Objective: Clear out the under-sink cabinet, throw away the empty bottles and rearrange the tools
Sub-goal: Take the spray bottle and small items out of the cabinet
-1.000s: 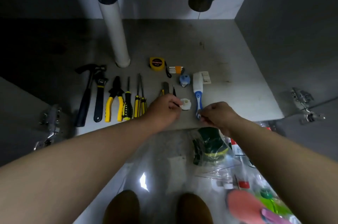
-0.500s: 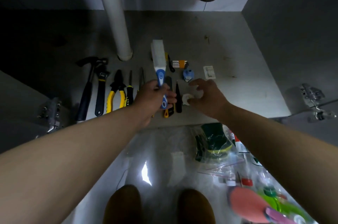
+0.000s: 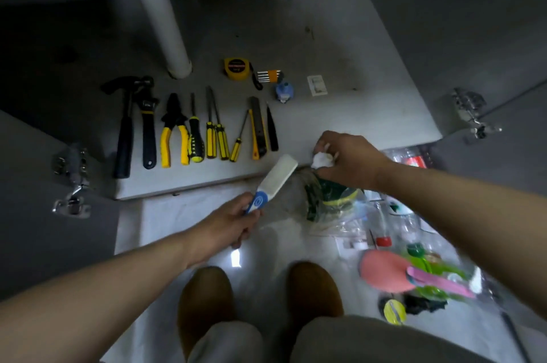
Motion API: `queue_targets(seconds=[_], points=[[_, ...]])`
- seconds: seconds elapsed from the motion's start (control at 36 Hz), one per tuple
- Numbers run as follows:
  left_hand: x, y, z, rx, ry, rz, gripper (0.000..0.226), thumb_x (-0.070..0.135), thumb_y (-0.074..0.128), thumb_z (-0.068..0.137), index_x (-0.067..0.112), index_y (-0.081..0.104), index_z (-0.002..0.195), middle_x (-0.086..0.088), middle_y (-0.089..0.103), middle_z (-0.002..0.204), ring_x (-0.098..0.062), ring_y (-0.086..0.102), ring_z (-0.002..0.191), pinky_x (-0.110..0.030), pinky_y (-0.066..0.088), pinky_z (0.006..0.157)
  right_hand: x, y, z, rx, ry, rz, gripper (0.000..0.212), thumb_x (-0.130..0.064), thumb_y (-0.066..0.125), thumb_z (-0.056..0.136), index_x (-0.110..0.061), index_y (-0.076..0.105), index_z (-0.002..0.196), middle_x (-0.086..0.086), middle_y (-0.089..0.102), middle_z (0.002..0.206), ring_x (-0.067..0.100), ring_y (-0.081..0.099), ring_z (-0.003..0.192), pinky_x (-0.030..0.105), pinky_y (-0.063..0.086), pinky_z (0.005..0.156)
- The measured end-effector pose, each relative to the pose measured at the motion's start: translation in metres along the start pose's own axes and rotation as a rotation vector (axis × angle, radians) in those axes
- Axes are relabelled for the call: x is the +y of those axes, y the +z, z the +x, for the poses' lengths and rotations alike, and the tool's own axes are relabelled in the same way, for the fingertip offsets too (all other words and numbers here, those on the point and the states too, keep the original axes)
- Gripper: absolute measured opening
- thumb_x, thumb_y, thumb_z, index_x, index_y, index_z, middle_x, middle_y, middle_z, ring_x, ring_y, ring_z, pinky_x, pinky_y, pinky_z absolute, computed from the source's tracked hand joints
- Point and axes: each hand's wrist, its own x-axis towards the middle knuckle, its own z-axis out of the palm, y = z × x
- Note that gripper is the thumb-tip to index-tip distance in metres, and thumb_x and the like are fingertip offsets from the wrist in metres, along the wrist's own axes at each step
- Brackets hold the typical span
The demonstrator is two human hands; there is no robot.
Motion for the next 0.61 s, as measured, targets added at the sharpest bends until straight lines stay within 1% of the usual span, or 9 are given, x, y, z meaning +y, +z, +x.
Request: queue_targets(seconds=[0.08,0.14,0.19,0.25,0.31,0.36,0.47,0.53,0.61], points=[[-0.018,0.017,-0.001,-0.065,-0.017,0.060,0.011,0.028,0.052,0.104,0.032,0.058,0.113,0.006,0.052,0.073,-0.008,0.045,0.064,-0.024,0.035,0.053,0.012,-0.013,-0.034,-0.060,0.077,0.075,0.031,-0.029,0.079,0.075,-0.030,0.060,0.100,-0.008,0.064,0.091,0.016,0.062,0.081,0.023,0.050,0.067],[-0.019,0.024,-0.001,-0.068,-0.013,0.103,0.011,0.032,0.054,0.103,0.035,0.058,0.113,0.005,0.053,0.073,-0.007,0.045,0.062,-0.024,0.035,0.051,0.018,-0.019,-0.055,-0.077,0.137,0.166,0.033,-0.027,0.078,0.077,-0.036,0.060,0.103,-0.008,0.062,0.091,0.016,0.063,0.074,0.016,0.049,0.061],[-0.012,0.029,-0.001,-0.077,-0.007,0.088,0.012,0.031,0.055,0.103,0.032,0.059,0.114,0.004,0.051,0.071,-0.007,0.044,0.060,-0.024,0.033,0.050,0.020,-0.023,-0.072,-0.076,0.209,0.341,0.033,-0.023,0.076,0.081,-0.038,0.062,0.106,0.001,0.061,0.098,0.021,0.069,0.075,0.022,0.058,0.064],[0.003,0.036,-0.001,-0.099,-0.002,-0.007,0.011,0.027,0.053,0.104,0.025,0.060,0.114,0.003,0.048,0.069,-0.008,0.042,0.058,-0.025,0.032,0.051,0.020,-0.024,-0.086,-0.061,0.266,0.489,0.029,-0.018,0.076,0.083,-0.031,0.063,0.105,0.008,0.059,0.104,0.029,0.071,0.083,0.038,0.063,0.072],[0.026,0.042,-0.003,-0.114,0.026,-0.141,0.013,0.024,0.053,0.105,0.016,0.059,0.113,0.001,0.045,0.069,-0.009,0.041,0.056,-0.025,0.033,0.051,0.011,-0.024,-0.094,-0.027,0.278,0.517,0.029,-0.015,0.078,0.082,-0.025,0.062,0.104,0.009,0.058,0.103,0.027,0.069,0.082,0.044,0.063,0.072],[0.053,0.047,-0.007,-0.123,0.091,-0.216,0.020,0.029,0.056,0.103,0.011,0.060,0.112,0.001,0.044,0.070,-0.010,0.041,0.058,-0.025,0.034,0.052,-0.006,-0.021,-0.097,-0.016,0.252,0.528,0.032,-0.011,0.080,0.079,-0.019,0.061,0.104,0.005,0.059,0.098,0.020,0.065,0.077,0.043,0.062,0.072],[0.099,0.051,-0.014,-0.110,0.177,-0.224,0.049,0.044,0.067,0.094,0.003,0.058,0.119,0.003,0.045,0.071,-0.009,0.043,0.059,-0.025,0.040,0.055,-0.037,-0.015,-0.093,0.022,0.152,0.561,0.032,-0.011,0.083,0.077,-0.012,0.064,0.103,-0.003,0.063,0.084,0.002,0.057,0.064,0.027,0.053,0.065],[0.113,0.047,-0.016,-0.082,0.180,-0.179,0.046,0.045,0.072,0.090,0.008,0.061,0.115,0.003,0.047,0.073,-0.008,0.045,0.060,-0.026,0.044,0.058,-0.048,-0.017,-0.091,0.064,0.162,0.635,0.031,-0.010,0.082,0.079,-0.009,0.064,0.104,0.000,0.063,0.083,0.005,0.058,0.063,0.029,0.053,0.066],[0.122,0.035,-0.017,-0.076,0.136,-0.147,0.045,0.043,0.074,0.089,0.009,0.063,0.116,0.002,0.048,0.077,-0.008,0.047,0.064,-0.026,0.054,0.069,-0.055,-0.021,-0.092,0.088,0.181,0.897,0.028,-0.002,0.077,0.083,0.000,0.062,0.107,0.008,0.062,0.086,0.018,0.070,0.069,0.035,0.061,0.074]])
